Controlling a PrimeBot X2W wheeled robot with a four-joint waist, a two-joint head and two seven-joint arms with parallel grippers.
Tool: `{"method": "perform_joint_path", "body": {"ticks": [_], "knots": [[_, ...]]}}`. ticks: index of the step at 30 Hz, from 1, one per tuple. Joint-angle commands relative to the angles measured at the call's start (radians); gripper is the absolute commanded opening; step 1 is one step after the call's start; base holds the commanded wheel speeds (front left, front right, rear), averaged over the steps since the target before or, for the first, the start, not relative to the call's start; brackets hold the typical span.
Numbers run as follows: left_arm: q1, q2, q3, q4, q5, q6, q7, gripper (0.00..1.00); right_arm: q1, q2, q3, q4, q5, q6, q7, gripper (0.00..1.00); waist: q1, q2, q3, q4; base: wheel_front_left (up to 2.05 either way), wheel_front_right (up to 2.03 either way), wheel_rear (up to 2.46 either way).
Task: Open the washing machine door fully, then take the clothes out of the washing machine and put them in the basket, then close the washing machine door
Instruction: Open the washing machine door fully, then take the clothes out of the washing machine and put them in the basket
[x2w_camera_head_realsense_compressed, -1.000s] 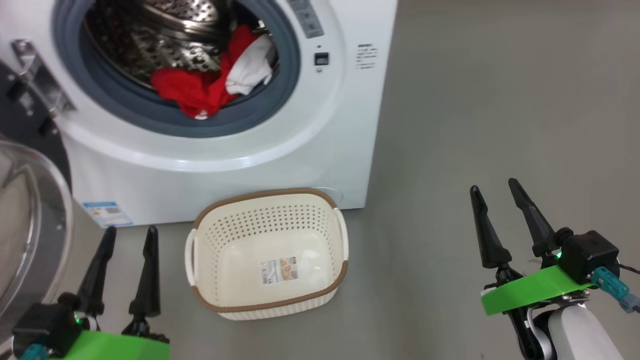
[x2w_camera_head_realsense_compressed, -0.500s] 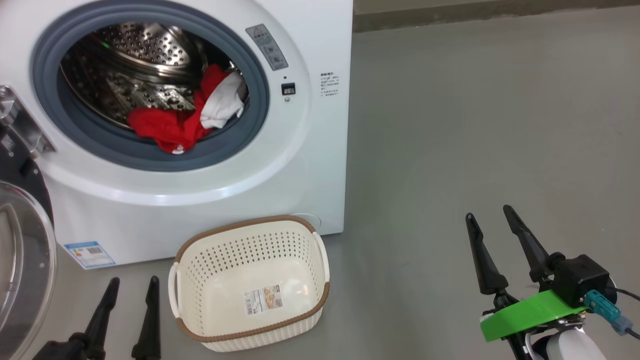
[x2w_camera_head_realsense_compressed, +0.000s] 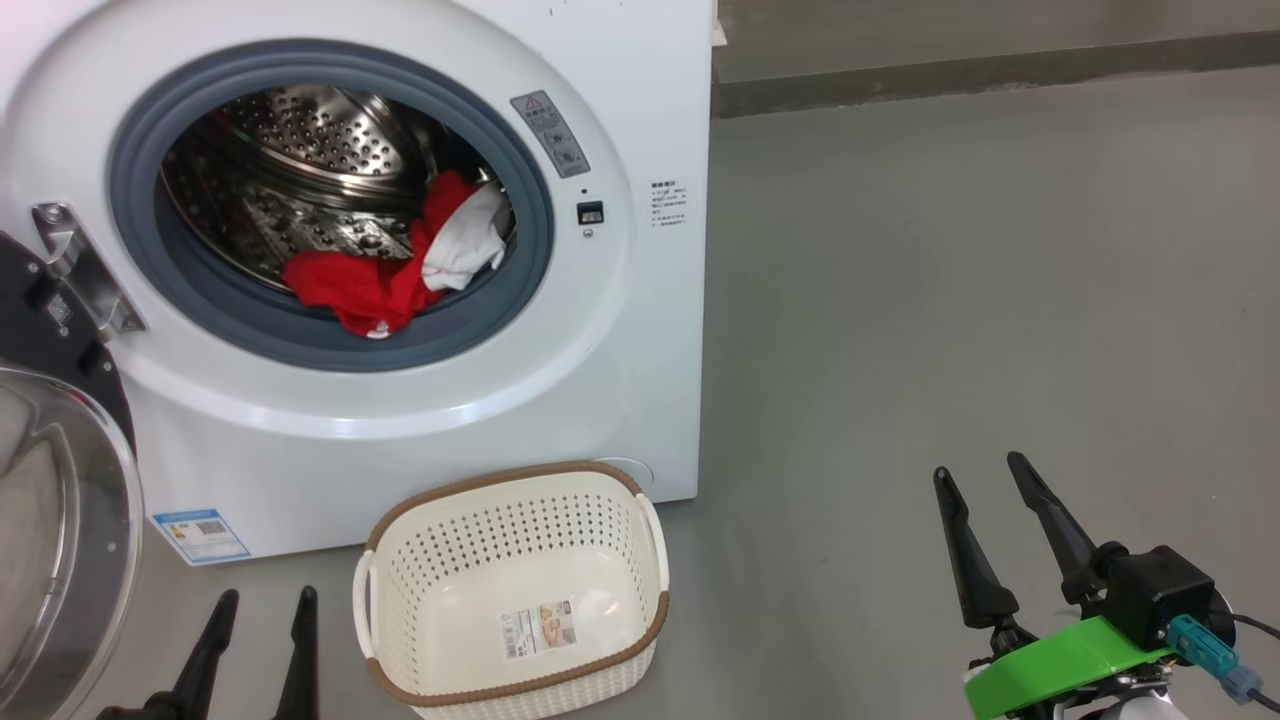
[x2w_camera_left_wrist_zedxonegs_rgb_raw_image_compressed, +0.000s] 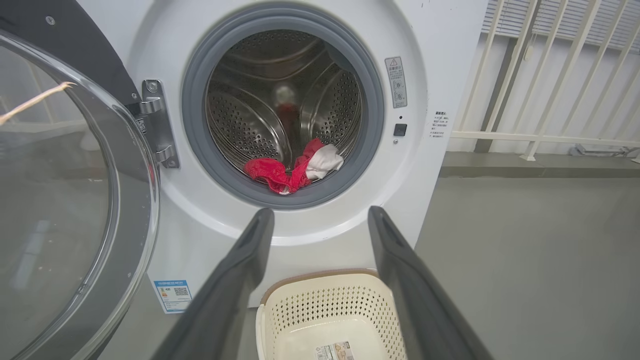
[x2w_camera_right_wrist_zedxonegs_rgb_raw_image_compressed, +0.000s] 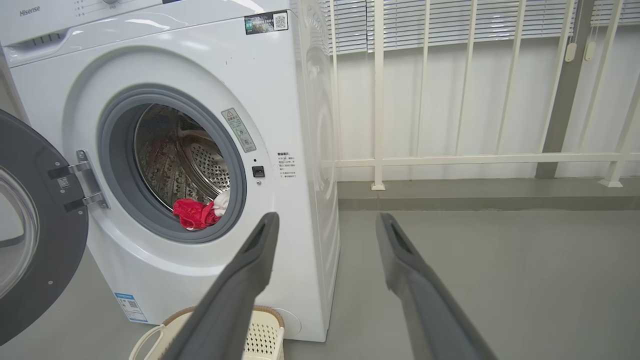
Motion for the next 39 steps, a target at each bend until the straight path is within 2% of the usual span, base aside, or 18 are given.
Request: {"method": "perform_joint_path", "body": {"ticks": [1, 16, 24, 31, 39], "knots": [[-0.011, 0.014, 0.04, -0.024, 0.006, 0.007, -0.005, 1.0, -0.014, -0.006, 0.017, -0.027, -0.005, 0.005, -0.006, 1.0, 0.0, 0.0, -0.001, 0.003, 0.0, 0.0, 0.0], [-0.024, 0.023, 0.05, -0.038, 0.014, 0.035, -0.005, 1.0, -0.016, -0.006, 0.021, -0.028, -0.002, 0.005, -0.006, 1.0, 0.0, 0.0, 0.02, 0.017, 0.2, -0.2, 0.0], [-0.039, 0.021, 0.043, -0.032, 0.017, 0.044, -0.005, 1.0, -0.017, -0.019, 0.035, -0.024, 0.005, 0.005, -0.006, 1.0, 0.0, 0.0, 0.029, 0.024, 1.46, -1.46, 0.0], [-0.061, 0.011, 0.034, -0.06, -0.006, 0.029, -0.005, 1.0, -0.025, -0.024, 0.043, -0.028, 0.003, 0.005, -0.006, 1.0, 0.0, 0.0, 0.046, 0.034, 1.89, -1.89, 0.0], [-0.057, 0.005, 0.04, -0.086, -0.008, 0.023, -0.005, 1.0, -0.029, -0.029, 0.046, -0.03, 0.002, 0.005, -0.006, 1.0, 0.0, 0.0, 0.054, 0.033, 1.01, -1.01, 0.0]]}}
